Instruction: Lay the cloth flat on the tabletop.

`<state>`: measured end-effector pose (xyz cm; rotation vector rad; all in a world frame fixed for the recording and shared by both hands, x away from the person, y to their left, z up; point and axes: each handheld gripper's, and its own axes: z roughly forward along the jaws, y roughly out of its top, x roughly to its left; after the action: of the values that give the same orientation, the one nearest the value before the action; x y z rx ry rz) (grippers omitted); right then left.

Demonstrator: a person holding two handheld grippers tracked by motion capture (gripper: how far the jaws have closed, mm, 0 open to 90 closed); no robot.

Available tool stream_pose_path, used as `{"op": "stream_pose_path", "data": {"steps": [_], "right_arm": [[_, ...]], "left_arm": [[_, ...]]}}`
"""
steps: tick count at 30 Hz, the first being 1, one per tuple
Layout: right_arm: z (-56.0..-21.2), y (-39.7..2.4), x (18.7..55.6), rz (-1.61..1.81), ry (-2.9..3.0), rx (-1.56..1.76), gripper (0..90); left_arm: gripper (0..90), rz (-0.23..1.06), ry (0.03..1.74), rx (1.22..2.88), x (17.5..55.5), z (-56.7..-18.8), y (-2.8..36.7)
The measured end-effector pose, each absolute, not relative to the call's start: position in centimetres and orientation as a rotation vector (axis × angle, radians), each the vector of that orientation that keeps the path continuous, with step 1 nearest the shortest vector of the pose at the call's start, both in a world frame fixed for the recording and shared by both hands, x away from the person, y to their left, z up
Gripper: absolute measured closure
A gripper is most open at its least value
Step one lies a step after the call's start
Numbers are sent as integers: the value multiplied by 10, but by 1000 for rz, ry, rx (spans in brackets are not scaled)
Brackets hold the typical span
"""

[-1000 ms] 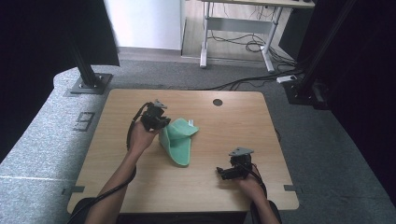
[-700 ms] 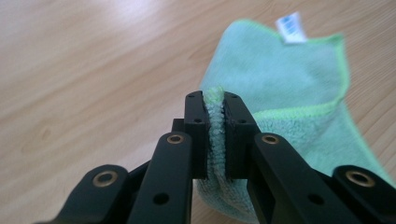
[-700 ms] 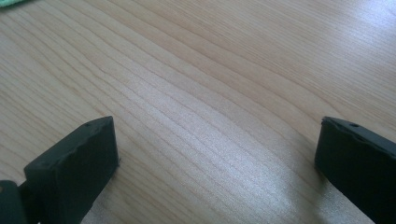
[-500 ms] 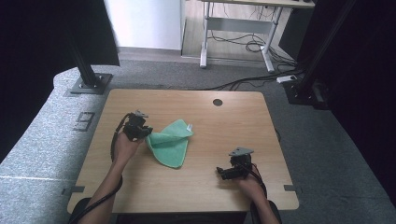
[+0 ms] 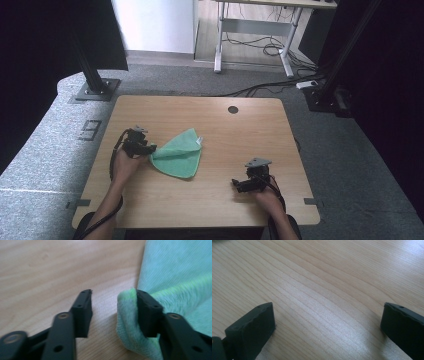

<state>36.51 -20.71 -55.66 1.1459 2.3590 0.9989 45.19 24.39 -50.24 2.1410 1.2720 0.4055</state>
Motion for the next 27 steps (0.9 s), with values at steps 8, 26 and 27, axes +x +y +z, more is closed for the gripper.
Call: {"op": "stream_pose_path", "data": {"steps": [8,26,27], "right_arm": [[-557,-207,365,998,2359,1147,0],[-557,-207,365,999,2359,1146,0],[-557,-207,365,999,2359,1146,0]], "left_arm": [[416,369,1050,2158,445,-469,212],[597,318,835,2412,436,-519,127],[655,322,827,2427,435,-520,127]]}}
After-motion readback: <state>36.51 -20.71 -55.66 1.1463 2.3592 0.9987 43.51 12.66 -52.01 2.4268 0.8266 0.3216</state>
